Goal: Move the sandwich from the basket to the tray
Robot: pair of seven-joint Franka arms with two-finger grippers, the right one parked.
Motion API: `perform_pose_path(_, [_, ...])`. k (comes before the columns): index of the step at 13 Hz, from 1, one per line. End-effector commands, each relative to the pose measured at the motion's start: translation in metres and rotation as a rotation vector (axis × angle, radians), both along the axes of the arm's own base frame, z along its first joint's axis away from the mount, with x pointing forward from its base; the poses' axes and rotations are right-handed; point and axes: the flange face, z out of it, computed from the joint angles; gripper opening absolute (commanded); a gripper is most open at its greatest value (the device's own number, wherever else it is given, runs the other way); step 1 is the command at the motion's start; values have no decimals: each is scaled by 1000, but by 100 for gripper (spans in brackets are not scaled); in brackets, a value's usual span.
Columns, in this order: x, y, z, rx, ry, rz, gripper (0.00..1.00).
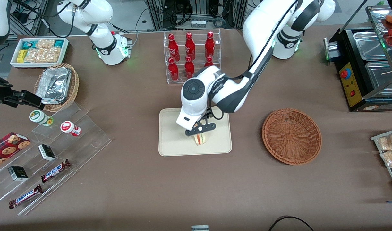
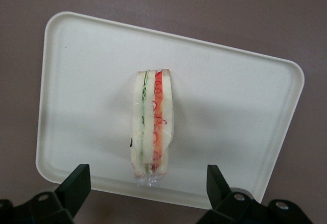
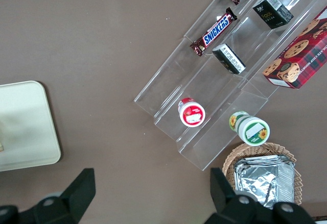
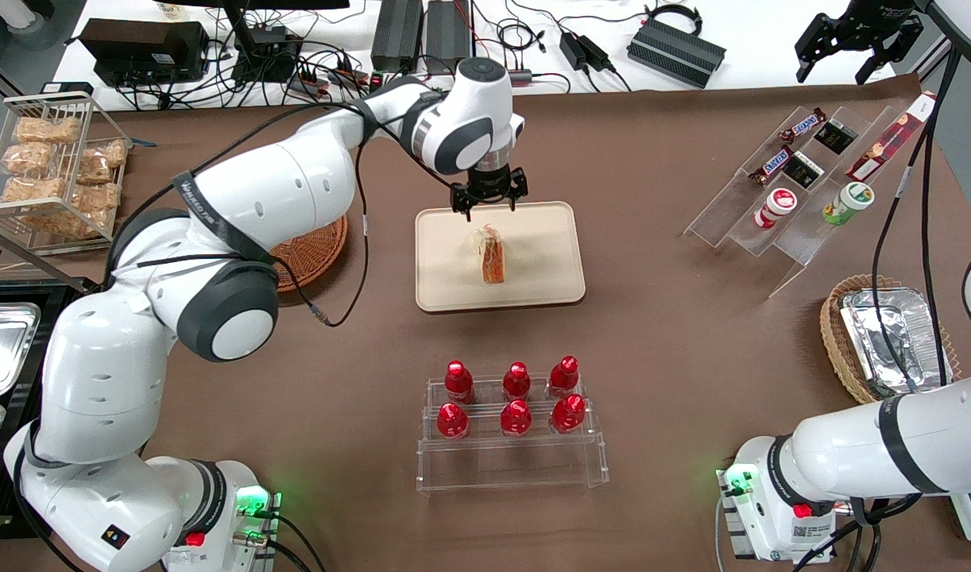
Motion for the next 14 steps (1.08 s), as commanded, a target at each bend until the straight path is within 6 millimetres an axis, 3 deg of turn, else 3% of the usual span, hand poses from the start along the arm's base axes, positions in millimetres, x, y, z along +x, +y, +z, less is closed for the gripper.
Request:
perform_pose_path(1, [19, 45, 35, 20, 25, -120, 100])
perform_pose_path(5, [35, 127, 61, 57, 92, -279, 100])
perform_pose_path(7, [44, 184, 68, 63, 113, -318, 100])
perform_pose_path(10, [47, 269, 86, 54, 120, -376, 100])
perform_pose_path(14, [43, 351, 118, 36, 107, -456, 100])
